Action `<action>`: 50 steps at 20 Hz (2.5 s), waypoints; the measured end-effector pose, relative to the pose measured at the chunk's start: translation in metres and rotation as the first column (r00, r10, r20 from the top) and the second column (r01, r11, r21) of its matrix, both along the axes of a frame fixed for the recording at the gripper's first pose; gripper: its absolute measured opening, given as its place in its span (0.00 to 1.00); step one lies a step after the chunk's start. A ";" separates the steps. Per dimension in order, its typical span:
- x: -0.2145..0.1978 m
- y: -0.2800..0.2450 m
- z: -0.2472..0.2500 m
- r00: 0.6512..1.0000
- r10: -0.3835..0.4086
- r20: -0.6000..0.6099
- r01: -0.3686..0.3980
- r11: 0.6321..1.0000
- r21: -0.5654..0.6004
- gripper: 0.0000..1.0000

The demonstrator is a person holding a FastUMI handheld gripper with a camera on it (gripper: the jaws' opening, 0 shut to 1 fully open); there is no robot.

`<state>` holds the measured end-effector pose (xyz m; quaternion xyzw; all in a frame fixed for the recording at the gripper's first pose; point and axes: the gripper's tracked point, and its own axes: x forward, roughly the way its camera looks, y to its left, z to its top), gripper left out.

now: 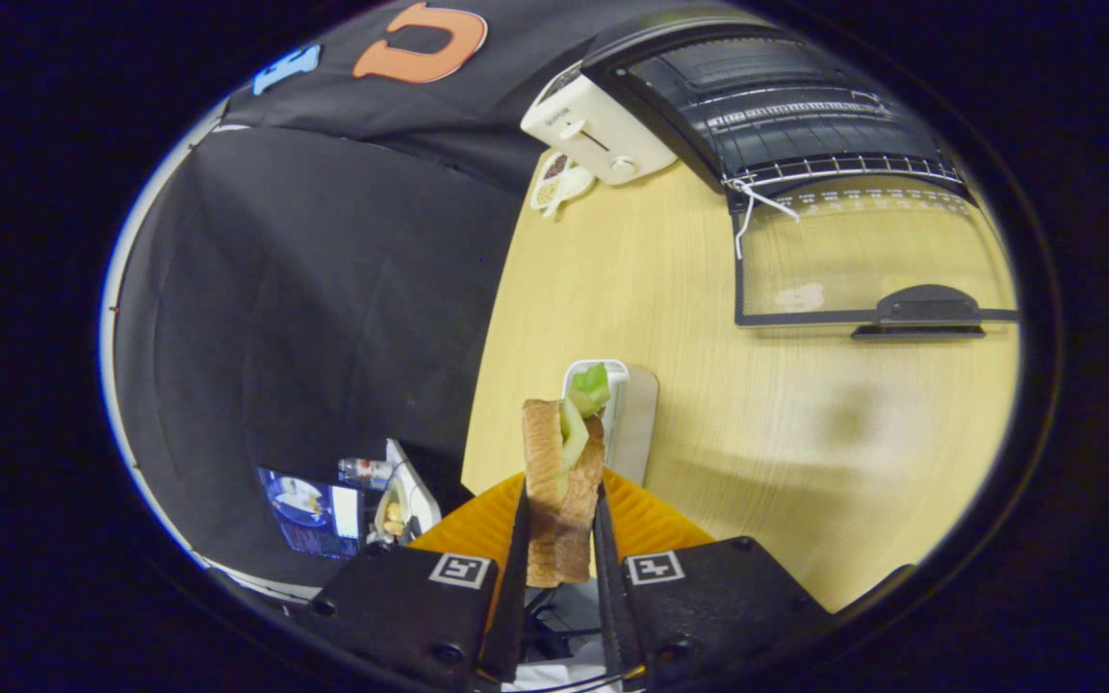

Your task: Open the toaster oven, put the food inside, and close the toaster oven door.

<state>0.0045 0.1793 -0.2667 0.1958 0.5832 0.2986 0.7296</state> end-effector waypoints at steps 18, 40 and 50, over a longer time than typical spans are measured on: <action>0.130 -0.144 0.048 0.740 -0.605 0.295 0.519 0.792 0.323 0.38; 0.286 -0.220 0.034 0.180 -0.968 0.176 0.775 0.250 0.581 0.38; 0.305 -0.209 0.018 0.252 -0.883 0.395 0.776 0.429 0.463 0.48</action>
